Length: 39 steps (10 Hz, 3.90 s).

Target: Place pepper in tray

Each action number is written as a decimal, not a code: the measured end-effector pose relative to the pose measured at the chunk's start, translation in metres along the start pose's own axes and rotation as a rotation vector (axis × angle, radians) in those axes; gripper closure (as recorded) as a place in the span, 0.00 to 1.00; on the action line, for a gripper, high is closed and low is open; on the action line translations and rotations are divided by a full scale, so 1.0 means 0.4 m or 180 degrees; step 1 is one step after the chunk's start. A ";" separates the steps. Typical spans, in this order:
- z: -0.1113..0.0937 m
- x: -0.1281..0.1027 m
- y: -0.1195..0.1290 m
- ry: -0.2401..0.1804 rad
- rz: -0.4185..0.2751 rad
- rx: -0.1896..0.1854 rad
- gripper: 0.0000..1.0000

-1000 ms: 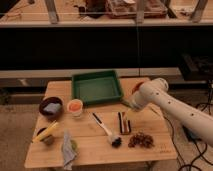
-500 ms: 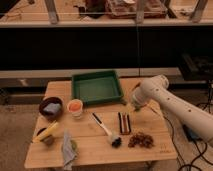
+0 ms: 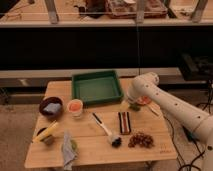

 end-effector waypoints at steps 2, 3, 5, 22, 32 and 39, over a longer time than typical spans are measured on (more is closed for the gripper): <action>0.041 0.012 0.003 -0.0035 0.0003 0.0050 0.20; 0.066 0.008 0.010 -0.0056 0.0029 0.0076 0.20; 0.096 0.003 0.021 -0.0068 0.0082 0.0100 0.20; -0.196 -0.069 -0.002 -0.0223 0.0682 -0.0333 0.74; 0.020 -0.091 -0.123 -0.0406 0.0646 0.0339 0.74; -0.173 -0.190 -0.104 -0.0288 0.0773 0.0032 0.74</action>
